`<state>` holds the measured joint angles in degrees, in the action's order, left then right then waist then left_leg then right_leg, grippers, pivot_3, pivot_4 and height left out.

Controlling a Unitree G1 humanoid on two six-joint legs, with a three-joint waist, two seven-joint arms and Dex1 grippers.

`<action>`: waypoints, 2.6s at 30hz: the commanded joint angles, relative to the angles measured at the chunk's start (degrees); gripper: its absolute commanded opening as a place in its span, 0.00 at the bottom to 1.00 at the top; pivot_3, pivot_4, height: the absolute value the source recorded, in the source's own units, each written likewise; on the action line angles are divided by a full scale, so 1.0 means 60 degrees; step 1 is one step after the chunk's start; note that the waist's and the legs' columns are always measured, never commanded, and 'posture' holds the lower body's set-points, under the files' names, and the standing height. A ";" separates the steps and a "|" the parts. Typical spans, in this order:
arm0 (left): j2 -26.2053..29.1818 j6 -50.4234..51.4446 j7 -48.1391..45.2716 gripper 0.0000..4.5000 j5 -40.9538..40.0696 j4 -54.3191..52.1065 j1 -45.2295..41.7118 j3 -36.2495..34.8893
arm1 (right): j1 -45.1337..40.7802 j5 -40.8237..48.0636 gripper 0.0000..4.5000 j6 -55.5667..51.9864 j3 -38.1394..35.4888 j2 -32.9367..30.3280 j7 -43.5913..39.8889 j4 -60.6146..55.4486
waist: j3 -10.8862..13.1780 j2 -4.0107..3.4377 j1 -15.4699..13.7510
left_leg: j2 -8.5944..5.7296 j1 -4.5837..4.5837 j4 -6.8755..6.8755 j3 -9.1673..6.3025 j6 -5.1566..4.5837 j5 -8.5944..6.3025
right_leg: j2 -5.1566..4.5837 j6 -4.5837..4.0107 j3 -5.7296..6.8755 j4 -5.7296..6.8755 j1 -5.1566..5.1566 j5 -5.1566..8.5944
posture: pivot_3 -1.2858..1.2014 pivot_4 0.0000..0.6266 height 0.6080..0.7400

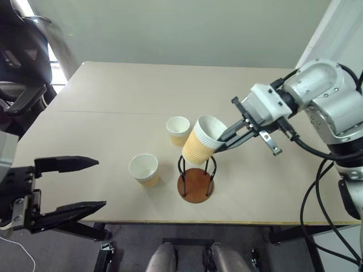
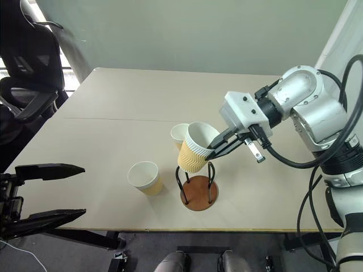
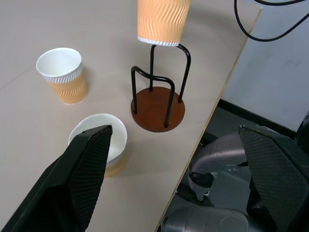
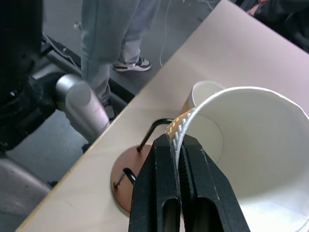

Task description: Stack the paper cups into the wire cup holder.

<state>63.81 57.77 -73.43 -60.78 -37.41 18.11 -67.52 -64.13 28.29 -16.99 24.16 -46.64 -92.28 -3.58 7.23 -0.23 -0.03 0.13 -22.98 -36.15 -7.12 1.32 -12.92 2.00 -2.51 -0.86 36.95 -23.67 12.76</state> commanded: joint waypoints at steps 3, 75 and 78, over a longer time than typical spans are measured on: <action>-0.0115 0.0074 0.0194 1.00 -0.0287 -0.0327 0.0158 -0.0469 | 0.0064 -0.0193 0.01 0.0157 0.0214 0.0063 -0.0037 -0.0124 | 0.0000 0.0000 -0.0001 | 0.0000 -0.0002 -0.0001 0.0000 0.0000 -0.0003 | 0.0000 -0.0001 0.0000 -0.0001 -0.0001 -0.0001 | 0.52 0.24 1.00; 0.1217 -0.6815 0.0280 1.00 0.7132 0.3063 -0.4620 1.0312 | 0.3520 0.3726 1.00 -0.5012 -0.7114 -0.2557 0.2171 -0.1325 | -0.0011 0.0020 -0.0173 | 0.0001 -0.0018 -0.0017 0.0004 0.0034 -0.0096 | -0.0009 0.0077 0.0019 -0.0006 -0.0025 -0.0037 | 0.52 0.24 1.00; 0.1054 -0.6827 0.0265 1.00 0.7231 0.3083 -0.4754 1.0463 | 0.4322 0.3018 1.00 -0.4387 -0.6922 -0.3004 0.1955 -0.1532 | -0.0011 0.0020 -0.0197 | 0.0000 -0.0026 -0.0021 0.0004 0.0029 -0.0099 | -0.0009 0.0088 0.0020 -0.0009 -0.0024 -0.0032 | 0.52 0.24 1.00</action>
<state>70.49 17.52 -72.04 -18.04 -18.58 -9.48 -4.61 -38.58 48.03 -45.46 -16.71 -63.29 -79.88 -11.58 7.17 -0.11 -1.21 0.12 -23.14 -36.29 -7.09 1.48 -13.53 1.94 -1.94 -0.74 36.91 -23.82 12.58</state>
